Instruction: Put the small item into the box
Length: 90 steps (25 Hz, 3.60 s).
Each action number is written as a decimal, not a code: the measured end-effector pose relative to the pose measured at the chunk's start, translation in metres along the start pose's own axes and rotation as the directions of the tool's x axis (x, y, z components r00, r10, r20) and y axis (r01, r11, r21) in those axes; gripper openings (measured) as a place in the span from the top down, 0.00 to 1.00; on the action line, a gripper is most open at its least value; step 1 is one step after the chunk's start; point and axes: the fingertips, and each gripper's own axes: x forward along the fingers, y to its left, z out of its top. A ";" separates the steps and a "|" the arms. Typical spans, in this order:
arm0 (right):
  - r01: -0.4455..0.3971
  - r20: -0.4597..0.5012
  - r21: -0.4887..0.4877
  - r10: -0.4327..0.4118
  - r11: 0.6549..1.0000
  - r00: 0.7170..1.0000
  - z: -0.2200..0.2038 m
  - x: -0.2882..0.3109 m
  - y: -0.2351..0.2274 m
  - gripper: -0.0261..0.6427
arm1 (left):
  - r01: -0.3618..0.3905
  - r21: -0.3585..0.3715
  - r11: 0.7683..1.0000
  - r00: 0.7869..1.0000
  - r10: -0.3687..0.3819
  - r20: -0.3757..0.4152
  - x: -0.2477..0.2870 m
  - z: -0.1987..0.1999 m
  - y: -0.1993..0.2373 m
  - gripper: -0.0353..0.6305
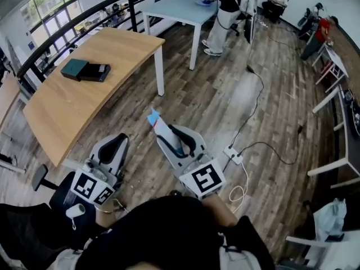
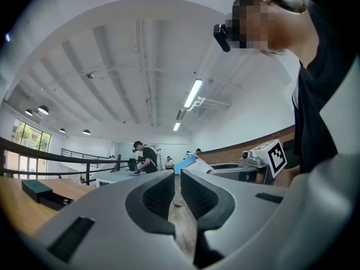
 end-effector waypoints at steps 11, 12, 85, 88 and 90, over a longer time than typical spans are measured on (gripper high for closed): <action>0.117 -0.023 0.041 -0.116 0.992 0.993 -0.021 -0.041 -0.048 0.73 | 0.119 -0.028 0.992 0.992 -0.120 -0.025 0.060 -0.018 -0.031 0.91; 0.121 -0.024 0.044 -0.120 0.992 0.993 -0.023 -0.044 -0.052 0.73 | 0.123 -0.033 0.992 0.992 -0.124 -0.029 0.063 -0.020 -0.034 0.91; -0.176 -0.113 0.084 0.185 0.981 0.976 -0.100 0.414 -0.092 0.73 | -0.284 -0.094 0.954 0.959 0.282 -0.033 0.061 -0.065 0.423 0.91; -0.207 -0.113 0.085 0.216 0.975 0.970 -0.104 0.431 -0.093 0.73 | -0.311 -0.102 0.945 0.950 0.309 -0.039 0.059 -0.068 0.437 0.91; -0.230 -0.111 0.089 0.239 0.969 0.965 -0.109 0.446 -0.092 0.73 | -0.339 -0.100 0.936 0.941 0.336 -0.043 0.056 -0.071 0.450 0.91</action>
